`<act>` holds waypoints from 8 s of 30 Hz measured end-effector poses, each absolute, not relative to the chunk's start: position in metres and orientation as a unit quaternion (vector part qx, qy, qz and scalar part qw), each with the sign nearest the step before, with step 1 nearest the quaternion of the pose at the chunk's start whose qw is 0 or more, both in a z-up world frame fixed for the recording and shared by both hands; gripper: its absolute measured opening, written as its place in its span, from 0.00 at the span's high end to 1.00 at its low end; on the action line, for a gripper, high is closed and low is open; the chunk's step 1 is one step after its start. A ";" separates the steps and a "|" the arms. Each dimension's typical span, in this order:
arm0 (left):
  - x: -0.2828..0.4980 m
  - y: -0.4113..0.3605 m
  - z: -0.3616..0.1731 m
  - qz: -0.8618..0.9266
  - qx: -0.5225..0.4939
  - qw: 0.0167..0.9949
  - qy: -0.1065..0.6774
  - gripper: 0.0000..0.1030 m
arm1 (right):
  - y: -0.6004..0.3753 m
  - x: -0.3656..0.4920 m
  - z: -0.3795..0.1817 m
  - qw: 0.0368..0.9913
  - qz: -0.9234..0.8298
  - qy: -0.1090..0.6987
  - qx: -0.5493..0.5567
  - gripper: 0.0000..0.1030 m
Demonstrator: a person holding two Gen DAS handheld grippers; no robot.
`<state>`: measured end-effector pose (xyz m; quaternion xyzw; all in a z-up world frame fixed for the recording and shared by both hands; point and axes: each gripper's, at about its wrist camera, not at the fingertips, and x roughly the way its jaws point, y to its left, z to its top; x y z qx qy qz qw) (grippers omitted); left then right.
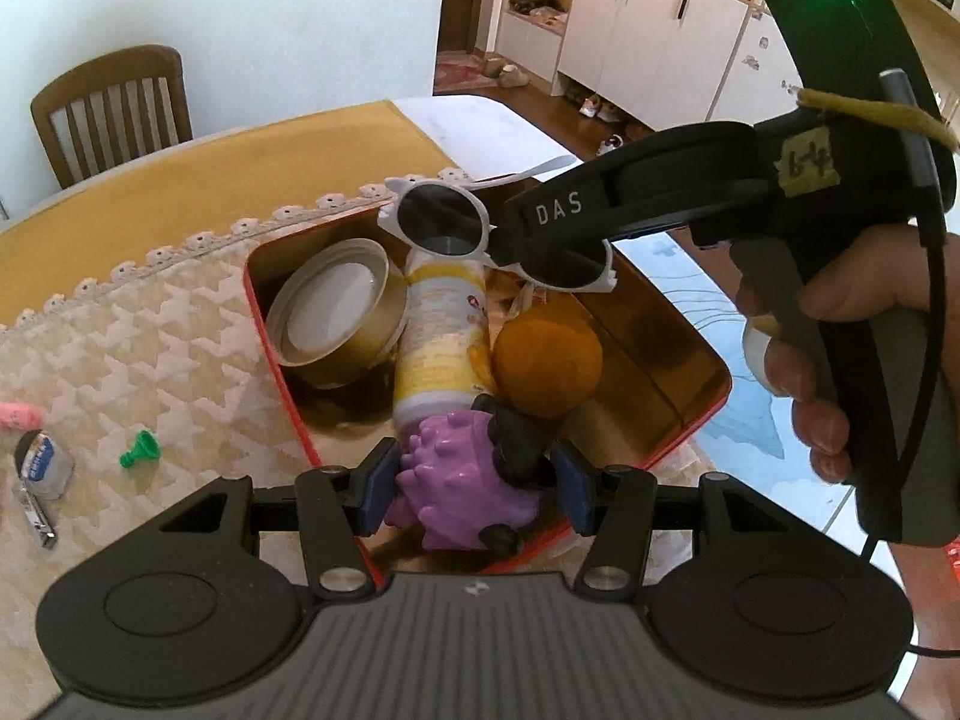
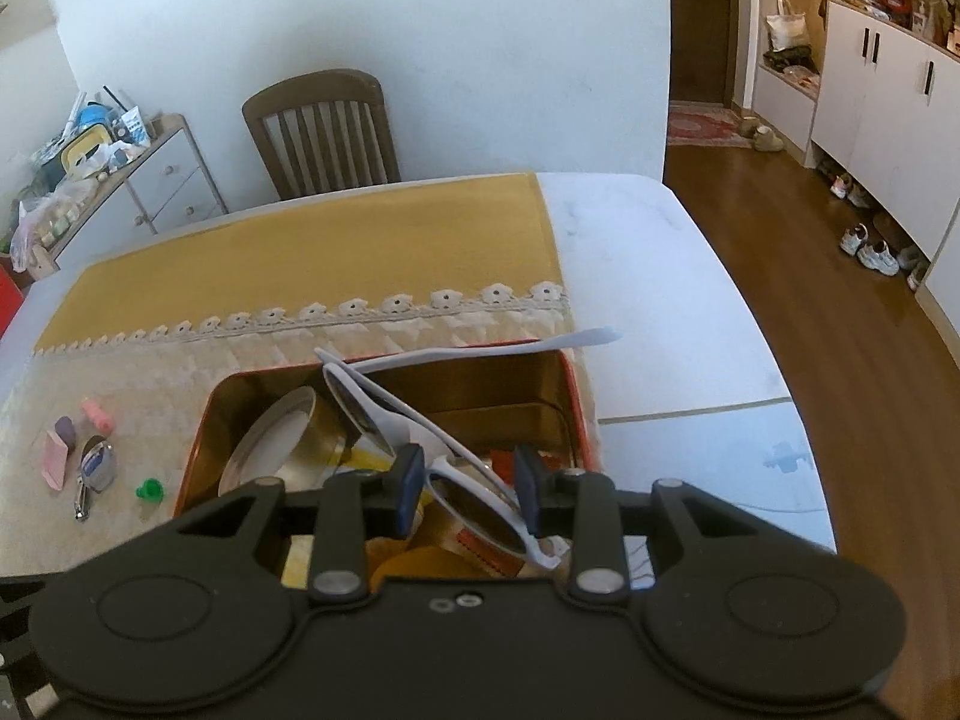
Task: Organize rigid objects
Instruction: 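Lower both items into the tin and open both grippers, then withdraw both grippers from the tin toward the pink comb and clipper, then grasp the pink comb with the left gripper while the right gripper grasps the nail clipper, then carry the pink comb and nail clipper over the red tin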
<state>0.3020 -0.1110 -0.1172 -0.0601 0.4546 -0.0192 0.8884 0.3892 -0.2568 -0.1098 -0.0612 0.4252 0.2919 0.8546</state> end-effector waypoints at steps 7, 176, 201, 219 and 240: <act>0.313 -0.112 -0.129 -0.018 -0.073 0.877 0.474 0.47 | -0.257 0.393 -0.113 0.852 0.292 0.429 -0.064 0.66; 0.170 0.057 -0.068 0.008 -0.082 0.932 0.352 0.60 | -0.157 0.190 -0.063 0.861 0.374 0.319 -0.131 0.91; 0.261 -0.072 -0.053 -0.061 -0.063 0.919 0.384 0.60 | -0.290 0.278 -0.054 0.894 0.304 0.307 -0.120 0.91; 0.329 -0.118 -0.098 -0.054 -0.032 0.895 0.442 0.60 | -0.305 0.313 -0.096 0.871 0.327 0.339 -0.141 0.91; 0.336 -0.133 -0.111 -0.041 -0.003 0.899 0.436 0.60 | -0.318 0.330 -0.111 0.850 0.351 0.372 -0.125 0.85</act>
